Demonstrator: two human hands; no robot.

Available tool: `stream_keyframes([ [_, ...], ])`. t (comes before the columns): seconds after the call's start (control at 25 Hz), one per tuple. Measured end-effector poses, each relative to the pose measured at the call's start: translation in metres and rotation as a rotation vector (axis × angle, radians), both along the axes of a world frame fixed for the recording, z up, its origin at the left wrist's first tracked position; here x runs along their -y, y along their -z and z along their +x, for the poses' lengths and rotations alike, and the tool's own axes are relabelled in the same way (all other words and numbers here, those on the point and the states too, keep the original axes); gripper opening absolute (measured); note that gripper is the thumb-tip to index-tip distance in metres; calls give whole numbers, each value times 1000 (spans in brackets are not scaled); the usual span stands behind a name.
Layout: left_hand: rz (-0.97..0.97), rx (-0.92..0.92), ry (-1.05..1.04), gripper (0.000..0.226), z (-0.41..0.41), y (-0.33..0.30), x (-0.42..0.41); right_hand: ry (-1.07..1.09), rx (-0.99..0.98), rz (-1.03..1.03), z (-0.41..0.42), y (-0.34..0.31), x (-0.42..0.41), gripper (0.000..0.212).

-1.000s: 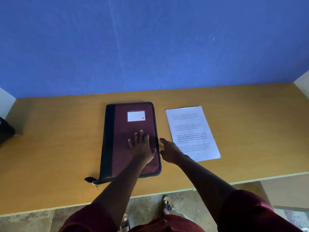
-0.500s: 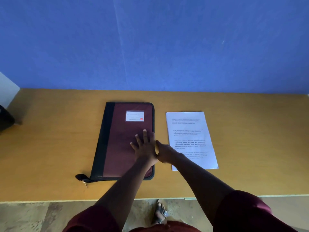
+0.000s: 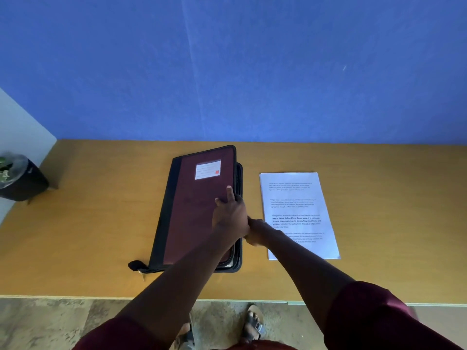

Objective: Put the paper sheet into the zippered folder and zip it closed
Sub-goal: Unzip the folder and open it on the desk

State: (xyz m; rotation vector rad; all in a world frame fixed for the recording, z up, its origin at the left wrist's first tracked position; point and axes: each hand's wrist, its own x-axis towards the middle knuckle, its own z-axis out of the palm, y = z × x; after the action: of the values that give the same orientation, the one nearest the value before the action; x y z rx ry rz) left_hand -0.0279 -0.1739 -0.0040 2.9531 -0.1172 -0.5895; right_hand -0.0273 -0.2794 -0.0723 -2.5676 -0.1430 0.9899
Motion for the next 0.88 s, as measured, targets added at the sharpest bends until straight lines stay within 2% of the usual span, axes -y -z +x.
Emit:
stream_keyframes([
  [0.12,67,100,24,83,12,-27,-13,-23,14,-66,-4,-4,-13,65],
  [0.36,157,272,21,65,38,-84,-83,20,0,-193,-8,-8,-42,82],
  [0.52,213,270,-109,72,48,-108,-145,76,-5,-256,-10,-6,-61,96],
  [0.68,275,239,-212,74,55,-110,-214,138,-6,-303,-13,-5,-79,112],
  [0.88,284,251,-282,89,54,-81,-289,194,0,-369,-17,-1,-94,125],
])
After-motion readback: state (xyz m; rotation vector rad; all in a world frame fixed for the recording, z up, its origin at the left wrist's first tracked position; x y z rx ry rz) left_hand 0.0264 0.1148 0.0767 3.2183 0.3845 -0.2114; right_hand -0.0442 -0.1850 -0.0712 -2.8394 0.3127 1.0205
